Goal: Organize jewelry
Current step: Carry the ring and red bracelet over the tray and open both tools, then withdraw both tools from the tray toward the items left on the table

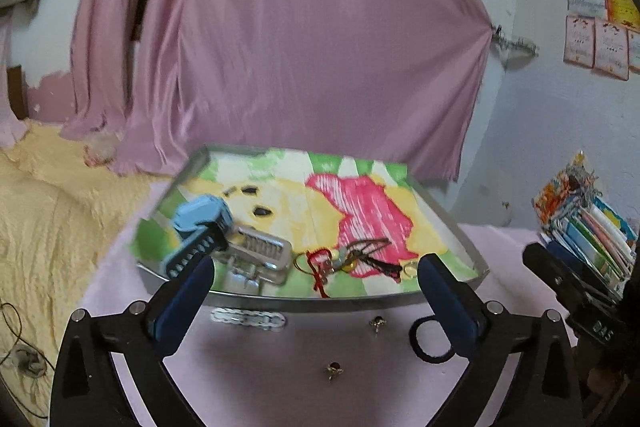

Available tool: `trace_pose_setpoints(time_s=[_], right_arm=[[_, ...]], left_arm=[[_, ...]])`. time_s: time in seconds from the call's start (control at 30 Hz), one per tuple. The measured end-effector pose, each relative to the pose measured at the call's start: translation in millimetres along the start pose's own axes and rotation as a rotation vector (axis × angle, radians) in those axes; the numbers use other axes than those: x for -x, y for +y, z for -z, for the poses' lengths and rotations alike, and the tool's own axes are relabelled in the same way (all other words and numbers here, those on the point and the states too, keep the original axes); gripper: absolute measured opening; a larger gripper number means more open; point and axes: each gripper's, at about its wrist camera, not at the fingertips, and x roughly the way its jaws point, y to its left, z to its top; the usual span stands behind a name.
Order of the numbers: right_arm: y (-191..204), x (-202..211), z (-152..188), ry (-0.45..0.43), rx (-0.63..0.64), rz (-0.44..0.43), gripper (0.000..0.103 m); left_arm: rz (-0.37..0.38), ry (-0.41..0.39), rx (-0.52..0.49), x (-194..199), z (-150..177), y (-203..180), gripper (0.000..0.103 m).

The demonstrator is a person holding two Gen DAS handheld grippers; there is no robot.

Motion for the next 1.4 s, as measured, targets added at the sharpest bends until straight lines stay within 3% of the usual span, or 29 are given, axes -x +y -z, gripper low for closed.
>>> trace_pose_setpoints(time_s=[0.3, 0.57, 0.7, 0.9, 1.07, 1.4], right_arm=[[11, 42, 10, -0.133, 0.028, 0.000, 0.099], [21, 72, 20, -0.218, 0.079, 0.009, 0.100], [24, 79, 25, -0.211, 0.096, 0.005, 0.100], [25, 69, 31, -0.144, 0.124, 0.009, 0.100], [23, 44, 37, 0.012, 0.135, 0.021, 0.100], [13, 4, 43, 0.231, 0.080, -0.006, 0.100]], left_arm=[[-0.022, -0.152, -0.048, 44, 15, -1, 0.102], [-0.049, -0.171, -0.053, 60, 30, 3, 0.102], [-0.058, -0.160, -0.059, 64, 37, 4, 0.102], [-0.059, -0.090, -0.063, 59, 47, 9, 0.102], [-0.049, 0.004, -0.070, 46, 52, 10, 0.102], [-0.064, 0.167, -0.080, 18, 58, 11, 0.102]])
